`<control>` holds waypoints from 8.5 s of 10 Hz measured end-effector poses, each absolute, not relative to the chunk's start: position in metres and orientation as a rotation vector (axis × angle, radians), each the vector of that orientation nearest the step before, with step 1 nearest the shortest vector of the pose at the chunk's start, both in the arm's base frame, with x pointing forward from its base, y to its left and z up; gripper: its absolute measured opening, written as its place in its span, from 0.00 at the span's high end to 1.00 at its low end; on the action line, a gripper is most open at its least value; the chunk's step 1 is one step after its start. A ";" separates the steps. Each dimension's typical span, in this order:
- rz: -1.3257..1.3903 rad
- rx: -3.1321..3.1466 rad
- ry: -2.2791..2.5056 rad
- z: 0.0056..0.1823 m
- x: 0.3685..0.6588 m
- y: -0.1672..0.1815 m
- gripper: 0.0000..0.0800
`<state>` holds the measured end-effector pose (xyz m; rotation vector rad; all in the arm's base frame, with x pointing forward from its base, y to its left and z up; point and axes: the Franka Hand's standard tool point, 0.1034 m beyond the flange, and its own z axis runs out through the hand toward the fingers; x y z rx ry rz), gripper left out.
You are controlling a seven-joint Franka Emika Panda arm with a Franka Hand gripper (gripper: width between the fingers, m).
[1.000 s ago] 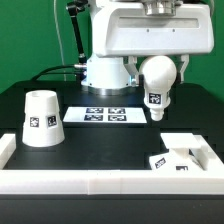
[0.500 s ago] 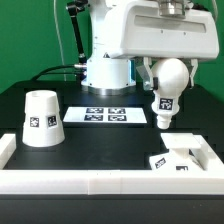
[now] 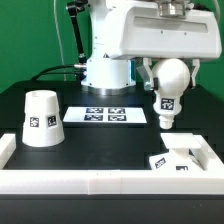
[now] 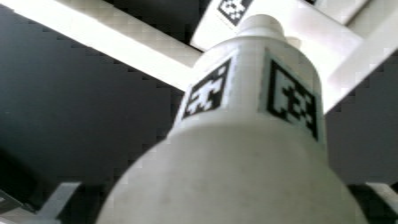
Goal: Assemble lamp
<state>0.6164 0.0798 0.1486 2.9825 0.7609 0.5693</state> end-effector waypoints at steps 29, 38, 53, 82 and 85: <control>0.659 2.948 0.765 0.120 0.617 0.090 0.13; 0.363 3.035 0.772 0.128 0.610 0.093 0.13; -0.002 3.056 0.811 0.129 0.590 0.078 0.13; -0.127 2.953 -1.264 0.124 0.600 0.098 0.28; -0.173 2.861 -1.544 0.123 0.604 0.094 0.28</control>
Offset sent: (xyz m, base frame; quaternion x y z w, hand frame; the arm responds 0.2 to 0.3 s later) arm 0.0000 0.0000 0.0000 0.0000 0.0000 0.0000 1.0000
